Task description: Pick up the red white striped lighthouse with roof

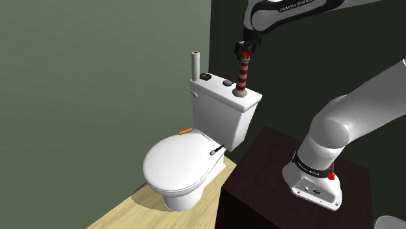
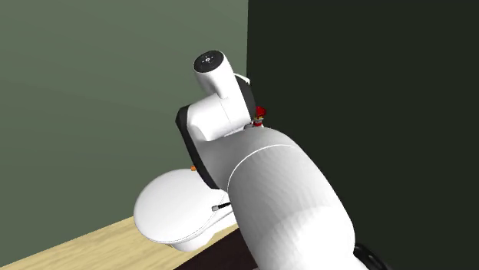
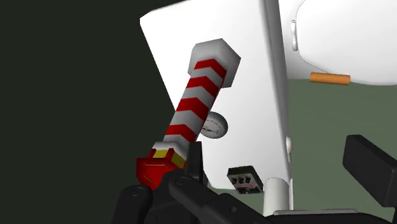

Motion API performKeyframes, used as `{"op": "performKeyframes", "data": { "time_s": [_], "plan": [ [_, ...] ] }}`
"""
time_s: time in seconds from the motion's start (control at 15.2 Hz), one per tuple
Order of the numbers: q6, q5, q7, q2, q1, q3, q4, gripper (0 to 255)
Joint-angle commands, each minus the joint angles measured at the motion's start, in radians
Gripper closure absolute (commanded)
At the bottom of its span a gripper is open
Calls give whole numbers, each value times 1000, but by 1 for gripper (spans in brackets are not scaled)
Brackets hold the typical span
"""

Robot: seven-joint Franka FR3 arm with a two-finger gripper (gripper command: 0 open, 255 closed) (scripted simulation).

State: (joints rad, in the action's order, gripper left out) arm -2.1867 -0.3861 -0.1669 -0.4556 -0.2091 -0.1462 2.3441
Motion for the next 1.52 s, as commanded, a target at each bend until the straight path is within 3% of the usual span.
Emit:
{"op": "performKeyframes", "data": {
  "time_s": [0.0,0.59,1.25,1.32,1.45],
  "plan": [
    [-53,-25,-6,44,-21,-19,-18,0],
    [-254,-94,-28,274,-100,-105,-164,0],
    [-349,-133,-77,310,-113,-109,-101,0],
    [-348,-133,-77,310,-112,-108,-101,255],
    [-349,-133,-77,310,-113,-108,-101,255]
  ]
}}
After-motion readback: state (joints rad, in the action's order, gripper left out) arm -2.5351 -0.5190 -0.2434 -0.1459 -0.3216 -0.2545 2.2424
